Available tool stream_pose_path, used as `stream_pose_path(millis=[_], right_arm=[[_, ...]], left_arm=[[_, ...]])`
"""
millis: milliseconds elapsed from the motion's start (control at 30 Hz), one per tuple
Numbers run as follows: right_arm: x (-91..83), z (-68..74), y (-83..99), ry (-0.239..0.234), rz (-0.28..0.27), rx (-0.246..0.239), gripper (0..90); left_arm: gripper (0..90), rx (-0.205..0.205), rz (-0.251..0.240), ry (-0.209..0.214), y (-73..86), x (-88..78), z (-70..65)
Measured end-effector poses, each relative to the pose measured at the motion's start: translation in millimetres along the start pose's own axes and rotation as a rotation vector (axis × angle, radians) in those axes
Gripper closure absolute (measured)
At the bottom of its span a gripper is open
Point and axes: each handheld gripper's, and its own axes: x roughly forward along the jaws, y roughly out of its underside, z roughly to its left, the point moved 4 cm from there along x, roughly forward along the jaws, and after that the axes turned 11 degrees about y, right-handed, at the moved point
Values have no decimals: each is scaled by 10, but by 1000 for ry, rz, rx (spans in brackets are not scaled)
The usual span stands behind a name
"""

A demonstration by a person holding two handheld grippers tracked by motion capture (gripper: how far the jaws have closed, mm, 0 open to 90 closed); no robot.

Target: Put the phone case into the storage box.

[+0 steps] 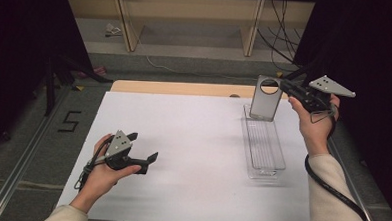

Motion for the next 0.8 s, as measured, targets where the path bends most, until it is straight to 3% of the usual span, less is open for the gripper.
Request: stream_pose_path(millis=[800], right_arm=[[113, -24, 7, 9, 8, -9, 825]], left_arm=[[46, 1, 0, 1, -1, 1, 4]])
